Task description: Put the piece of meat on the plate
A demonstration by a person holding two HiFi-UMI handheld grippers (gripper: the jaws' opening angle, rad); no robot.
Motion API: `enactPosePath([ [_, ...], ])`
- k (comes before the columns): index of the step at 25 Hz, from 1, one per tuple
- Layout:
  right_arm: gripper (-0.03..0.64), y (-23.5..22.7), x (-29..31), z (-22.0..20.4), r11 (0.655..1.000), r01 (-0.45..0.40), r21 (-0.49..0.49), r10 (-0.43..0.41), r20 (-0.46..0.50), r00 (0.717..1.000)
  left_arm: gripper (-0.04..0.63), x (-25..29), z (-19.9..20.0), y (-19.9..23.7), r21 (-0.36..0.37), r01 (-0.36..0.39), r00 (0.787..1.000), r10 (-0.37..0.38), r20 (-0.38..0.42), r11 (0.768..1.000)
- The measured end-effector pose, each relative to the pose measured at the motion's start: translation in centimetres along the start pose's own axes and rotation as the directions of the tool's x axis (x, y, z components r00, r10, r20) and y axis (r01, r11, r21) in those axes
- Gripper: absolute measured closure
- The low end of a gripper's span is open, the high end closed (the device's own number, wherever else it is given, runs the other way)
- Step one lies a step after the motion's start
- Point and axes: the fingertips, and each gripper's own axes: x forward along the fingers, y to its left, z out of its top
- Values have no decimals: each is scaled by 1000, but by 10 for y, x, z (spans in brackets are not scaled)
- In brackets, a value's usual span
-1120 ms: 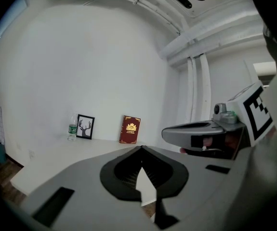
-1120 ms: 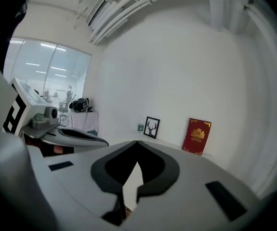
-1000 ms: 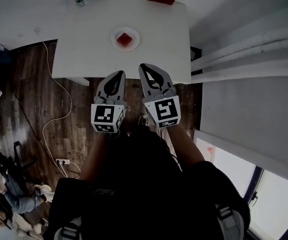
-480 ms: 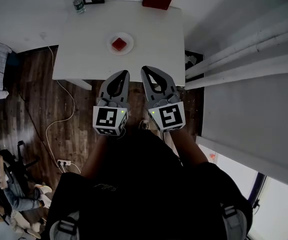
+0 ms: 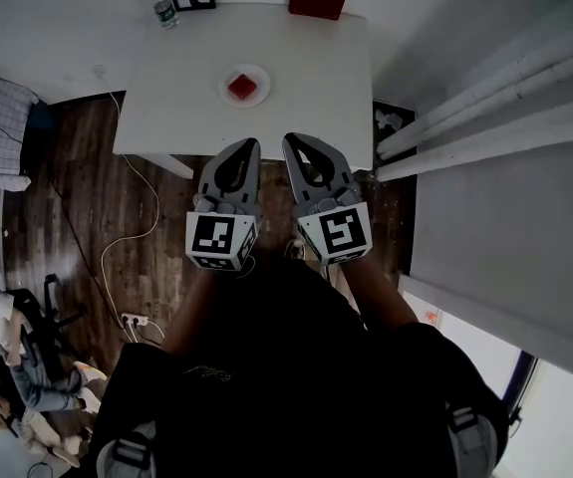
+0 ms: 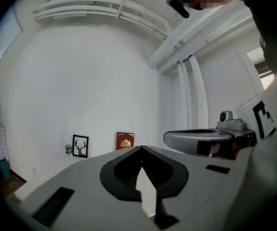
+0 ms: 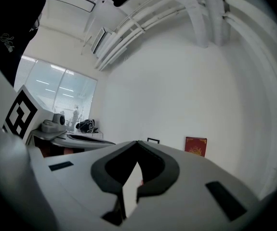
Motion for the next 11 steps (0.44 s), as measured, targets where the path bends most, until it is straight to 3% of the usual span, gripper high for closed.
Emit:
enactPosePath([
  [11, 595, -8, -10, -6, 1000, -14, 13, 13, 33, 999, 594, -4, -2, -11, -33, -17, 1000, 17, 5, 999],
])
